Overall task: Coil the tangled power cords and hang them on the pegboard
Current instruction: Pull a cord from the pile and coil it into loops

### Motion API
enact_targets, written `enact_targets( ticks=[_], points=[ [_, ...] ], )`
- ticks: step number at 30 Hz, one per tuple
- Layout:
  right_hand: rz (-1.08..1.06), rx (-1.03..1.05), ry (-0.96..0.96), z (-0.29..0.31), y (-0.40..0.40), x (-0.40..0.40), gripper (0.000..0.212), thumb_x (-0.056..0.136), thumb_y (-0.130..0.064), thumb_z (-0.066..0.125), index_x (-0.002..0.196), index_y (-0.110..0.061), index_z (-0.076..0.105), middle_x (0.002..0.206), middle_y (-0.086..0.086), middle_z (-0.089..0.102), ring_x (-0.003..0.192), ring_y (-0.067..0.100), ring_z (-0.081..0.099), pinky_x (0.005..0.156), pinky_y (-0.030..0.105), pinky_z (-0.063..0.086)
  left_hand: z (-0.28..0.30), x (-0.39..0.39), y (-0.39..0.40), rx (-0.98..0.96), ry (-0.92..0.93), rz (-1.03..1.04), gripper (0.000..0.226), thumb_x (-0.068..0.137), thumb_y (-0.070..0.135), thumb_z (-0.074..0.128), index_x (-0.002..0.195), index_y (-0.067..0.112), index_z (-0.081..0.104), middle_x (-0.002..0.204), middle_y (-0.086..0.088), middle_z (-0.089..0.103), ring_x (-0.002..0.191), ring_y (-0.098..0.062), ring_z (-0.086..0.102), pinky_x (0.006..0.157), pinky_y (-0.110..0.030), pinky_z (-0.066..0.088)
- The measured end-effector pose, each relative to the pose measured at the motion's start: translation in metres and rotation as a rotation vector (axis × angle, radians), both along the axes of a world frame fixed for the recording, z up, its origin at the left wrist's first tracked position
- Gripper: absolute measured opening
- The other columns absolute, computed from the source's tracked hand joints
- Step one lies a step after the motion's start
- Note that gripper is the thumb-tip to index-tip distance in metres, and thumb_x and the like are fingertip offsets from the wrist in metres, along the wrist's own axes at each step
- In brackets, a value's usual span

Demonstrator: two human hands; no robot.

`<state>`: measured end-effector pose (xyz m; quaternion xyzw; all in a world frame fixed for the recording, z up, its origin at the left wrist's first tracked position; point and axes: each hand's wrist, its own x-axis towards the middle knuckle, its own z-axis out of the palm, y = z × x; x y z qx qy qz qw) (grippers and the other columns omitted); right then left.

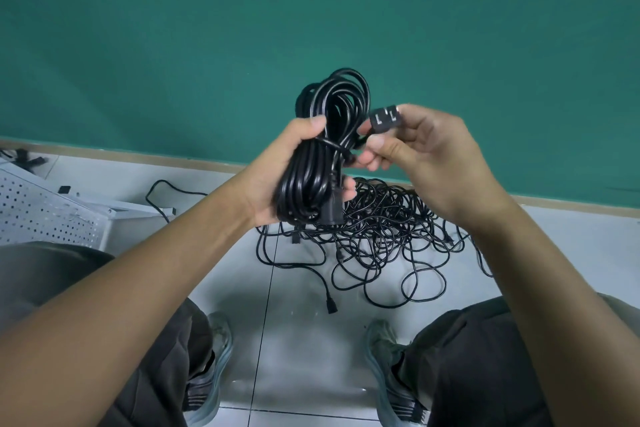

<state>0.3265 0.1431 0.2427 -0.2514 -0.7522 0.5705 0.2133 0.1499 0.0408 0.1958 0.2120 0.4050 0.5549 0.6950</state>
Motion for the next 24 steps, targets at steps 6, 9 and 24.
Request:
enact_targets(
  ticks=[6,9,24],
  points=[
    [-0.124,0.306,-0.074,-0.017,-0.002,-0.006,0.009,0.101,-0.014,0.06,0.102,-0.008,0.068,0.095,0.012,0.06,0.087,0.004,0.056,0.085,0.028,0.05,-0.002,0.007,0.001,-0.021,0.051,0.021,0.034,0.091,0.039,0.056,0.109,0.022,0.079,0.113,-0.012,0.075,0.082,-0.024,0.07,0.089,-0.043,0.059],
    [-0.157,0.058,0.094,-0.019,-0.005,-0.014,0.011,0.106,-0.007,0.051,0.1,-0.006,0.06,0.097,0.013,0.063,0.076,0.017,0.06,0.08,0.028,0.053,0.001,0.01,0.002,-0.022,-0.002,0.068,0.037,0.088,0.034,0.058,0.114,0.015,0.076,0.107,-0.008,0.074,0.082,-0.021,0.069,0.087,-0.043,0.058],
    [-0.513,-0.836,0.3,-0.055,0.005,-0.031,0.029,0.111,-0.023,0.038,0.09,-0.011,0.052,0.074,0.0,0.048,0.064,0.013,0.048,0.064,0.027,0.042,0.015,0.021,0.001,-0.143,-0.095,0.059,0.024,0.079,0.027,0.065,0.087,0.01,0.08,0.094,-0.005,0.074,0.078,-0.019,0.066,0.084,-0.035,0.053]
  ],
)
